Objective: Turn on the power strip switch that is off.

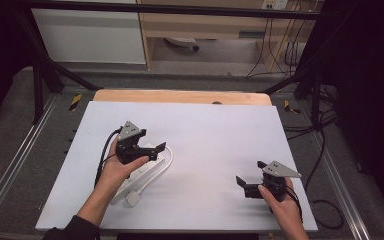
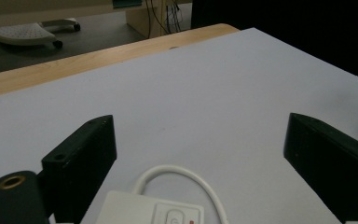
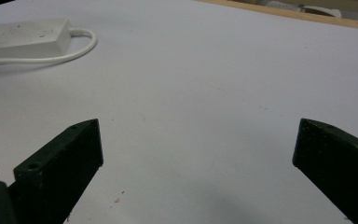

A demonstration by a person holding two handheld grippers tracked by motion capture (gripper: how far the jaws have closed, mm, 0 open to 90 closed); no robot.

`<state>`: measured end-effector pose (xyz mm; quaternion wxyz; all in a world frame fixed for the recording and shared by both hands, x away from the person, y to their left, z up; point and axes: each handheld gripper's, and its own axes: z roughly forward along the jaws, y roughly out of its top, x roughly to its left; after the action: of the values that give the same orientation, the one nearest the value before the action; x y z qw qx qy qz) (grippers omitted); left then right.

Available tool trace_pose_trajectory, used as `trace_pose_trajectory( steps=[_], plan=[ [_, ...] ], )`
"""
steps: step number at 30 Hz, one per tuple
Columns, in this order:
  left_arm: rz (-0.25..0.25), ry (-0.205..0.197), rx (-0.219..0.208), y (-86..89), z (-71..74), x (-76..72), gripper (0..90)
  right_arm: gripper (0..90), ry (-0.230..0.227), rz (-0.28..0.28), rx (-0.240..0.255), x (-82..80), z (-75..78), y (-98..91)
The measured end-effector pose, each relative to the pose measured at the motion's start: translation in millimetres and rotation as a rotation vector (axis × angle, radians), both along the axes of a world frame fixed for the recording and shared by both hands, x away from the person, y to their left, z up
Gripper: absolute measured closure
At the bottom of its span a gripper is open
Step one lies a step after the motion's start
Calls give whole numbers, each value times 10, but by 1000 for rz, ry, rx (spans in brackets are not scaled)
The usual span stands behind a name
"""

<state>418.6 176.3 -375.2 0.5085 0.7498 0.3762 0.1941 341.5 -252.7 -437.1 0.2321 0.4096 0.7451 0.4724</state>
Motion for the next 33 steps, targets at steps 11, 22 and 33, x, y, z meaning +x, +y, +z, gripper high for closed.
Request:
trace_pose_trajectory(
  steps=[11,22,33],
  plan=[
    [-5,-17,-31,32,38,-21,75,21,2,-2,3,-1,2,-3],
    [14,-40,-54,178,140,-75,72,21,-2,-4,5,-2,6,-9],
    [20,-57,-59,317,211,-216,67,23,-3,-4,4,-3,7,-9]
  ],
)
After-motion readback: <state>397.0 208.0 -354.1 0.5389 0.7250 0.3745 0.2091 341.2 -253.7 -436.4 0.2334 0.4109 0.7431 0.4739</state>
